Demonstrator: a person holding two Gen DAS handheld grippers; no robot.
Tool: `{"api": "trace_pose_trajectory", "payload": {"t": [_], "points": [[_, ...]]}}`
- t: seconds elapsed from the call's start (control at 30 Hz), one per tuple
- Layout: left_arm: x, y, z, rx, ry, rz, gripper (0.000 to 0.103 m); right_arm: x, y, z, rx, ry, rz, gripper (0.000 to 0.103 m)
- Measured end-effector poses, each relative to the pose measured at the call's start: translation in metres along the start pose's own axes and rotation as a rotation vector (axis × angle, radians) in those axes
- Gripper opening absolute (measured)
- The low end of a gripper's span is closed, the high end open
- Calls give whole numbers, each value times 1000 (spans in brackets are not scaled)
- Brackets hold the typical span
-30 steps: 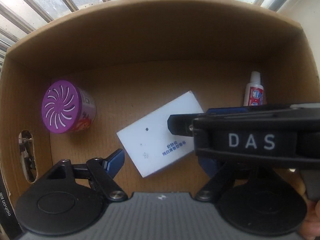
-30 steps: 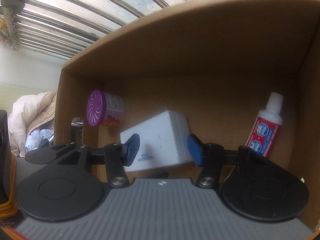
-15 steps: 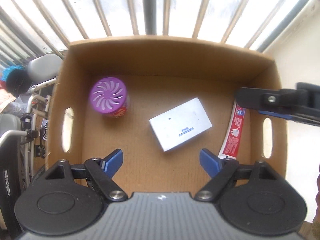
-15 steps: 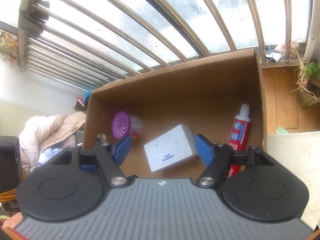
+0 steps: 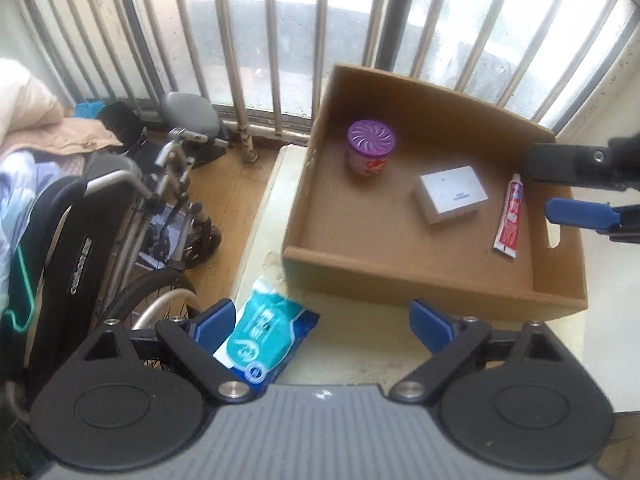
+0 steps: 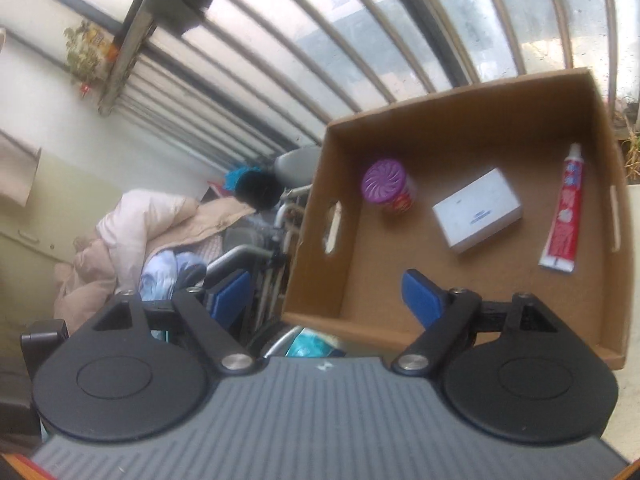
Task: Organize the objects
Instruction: 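Move the right gripper toward the blue-and-white wet-wipes pack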
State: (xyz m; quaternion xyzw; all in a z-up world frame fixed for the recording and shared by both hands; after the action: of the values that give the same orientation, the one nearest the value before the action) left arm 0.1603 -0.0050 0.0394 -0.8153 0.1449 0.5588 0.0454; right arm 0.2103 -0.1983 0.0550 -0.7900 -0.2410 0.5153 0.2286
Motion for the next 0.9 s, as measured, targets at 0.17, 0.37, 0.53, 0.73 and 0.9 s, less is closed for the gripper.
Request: {"api": "trace_pose_trajectory", "payload": {"t": [0.17, 0.37, 0.53, 0.73, 0.9], "points": [[6, -43, 41, -70, 9, 15, 95, 51, -63, 44, -151, -82, -24, 83], [35, -63, 72, -59, 61, 60, 93, 132, -86, 91, -317, -138, 13, 83], [66, -69, 95, -50, 52, 123, 88, 185, -81, 121, -384, -174, 49, 83], [95, -76, 113, -55, 7, 152, 87, 219, -73, 140, -449, -192, 107, 82], [113, -81, 115, -71, -17, 188, 87, 236, -67, 140, -448, -212, 120, 83]]}}
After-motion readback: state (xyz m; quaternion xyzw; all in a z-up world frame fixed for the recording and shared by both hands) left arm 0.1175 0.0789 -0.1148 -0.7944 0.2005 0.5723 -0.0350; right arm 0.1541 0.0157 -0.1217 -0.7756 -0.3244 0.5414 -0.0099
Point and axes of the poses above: each gripper's, at about its wrist camera, not at the fingertips, and x roughly the way its jaws point, y to its right, z to its underside, the point moved 9 cm from there along x, roughly the way its jaws point, and after that the axes turned 2 degrees about z, right-handed, at the moved point
